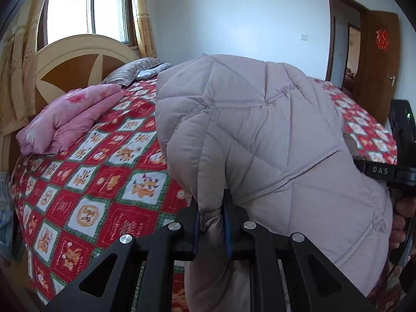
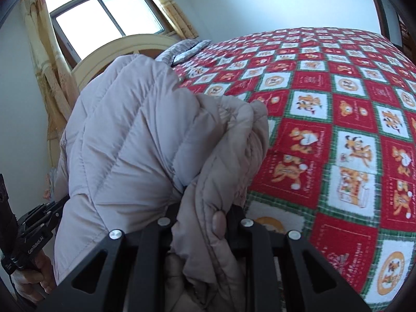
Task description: Fold large clothes
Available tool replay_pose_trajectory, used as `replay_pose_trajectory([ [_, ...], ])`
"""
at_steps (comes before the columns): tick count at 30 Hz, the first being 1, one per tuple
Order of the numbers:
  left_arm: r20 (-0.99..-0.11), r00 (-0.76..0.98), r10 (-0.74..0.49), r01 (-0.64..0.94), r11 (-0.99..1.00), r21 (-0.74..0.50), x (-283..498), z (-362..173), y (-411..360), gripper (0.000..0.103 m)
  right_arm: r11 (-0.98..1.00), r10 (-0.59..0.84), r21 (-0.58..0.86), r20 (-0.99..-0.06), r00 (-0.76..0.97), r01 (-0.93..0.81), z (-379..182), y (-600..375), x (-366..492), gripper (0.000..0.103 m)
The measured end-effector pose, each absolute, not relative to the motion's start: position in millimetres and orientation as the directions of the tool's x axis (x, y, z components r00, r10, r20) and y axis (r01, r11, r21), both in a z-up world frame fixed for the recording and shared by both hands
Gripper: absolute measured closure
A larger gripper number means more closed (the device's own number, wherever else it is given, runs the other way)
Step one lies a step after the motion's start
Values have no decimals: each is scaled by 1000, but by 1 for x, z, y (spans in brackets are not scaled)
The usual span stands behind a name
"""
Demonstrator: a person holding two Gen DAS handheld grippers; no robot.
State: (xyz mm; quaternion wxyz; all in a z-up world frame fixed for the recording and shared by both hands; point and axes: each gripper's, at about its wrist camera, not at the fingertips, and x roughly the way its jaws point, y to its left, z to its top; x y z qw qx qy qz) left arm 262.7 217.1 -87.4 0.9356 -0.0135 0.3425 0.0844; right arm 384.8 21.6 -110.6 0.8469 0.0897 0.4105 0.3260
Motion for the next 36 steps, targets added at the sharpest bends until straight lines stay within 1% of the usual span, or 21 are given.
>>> replay_pose_trajectory([
  [2,-660,731,173,-200,979,35,264,-100,227,74,781,608,394,-655,448,-484,-120,32,386,80],
  [3,-671,717,189,-213,976,48,266,-109,231,63,783,604,393,-663,442,-482,-126,36,387,79],
  [4,-673,708,214,-226,971,71,267,-117,234,54,785,603,394,-666,439,-478,-129,39,389,77],
  [5,-661,713,234,-232,968,92,266,-121,235,53,788,598,393,-670,440,-474,-132,41,390,76],
  [7,-632,727,267,-240,962,130,262,-126,236,42,801,578,369,-683,447,-471,-135,45,393,72],
  [8,-627,726,282,-250,958,141,262,-127,236,39,807,568,360,-690,448,-469,-137,46,394,71],
  [9,-623,727,289,-261,955,139,262,-128,238,35,810,564,359,-695,446,-464,-139,46,395,70],
  [11,-627,730,272,-265,958,107,263,-130,244,32,813,559,359,-700,444,-458,-142,45,397,68],
  [13,-623,733,272,-276,957,92,264,-135,247,25,816,555,360,-705,441,-452,-146,44,398,65],
  [16,-622,736,267,-290,955,66,264,-140,249,21,818,554,366,-710,435,-444,-152,43,400,61],
  [19,-622,736,269,-298,953,59,266,-142,250,19,822,548,367,-719,427,-436,-155,43,402,56],
  [23,-623,733,274,-300,952,66,266,-142,249,19,832,528,346,-734,428,-433,-154,44,403,52],
  [25,-626,730,273,-302,951,63,266,-142,250,18,839,518,337,-738,433,-428,-154,43,404,45],
  [28,-636,722,272,-309,950,56,263,-138,250,18,849,501,321,-742,445,-420,-150,42,403,41],
  [32,-626,727,281,-294,952,86,249,-124,243,18,852,503,320,-719,480,-414,-129,33,393,40],
  [36,-589,764,264,-279,958,68,222,-102,236,18,863,493,299,-673,551,-407,-99,20,367,34],
])
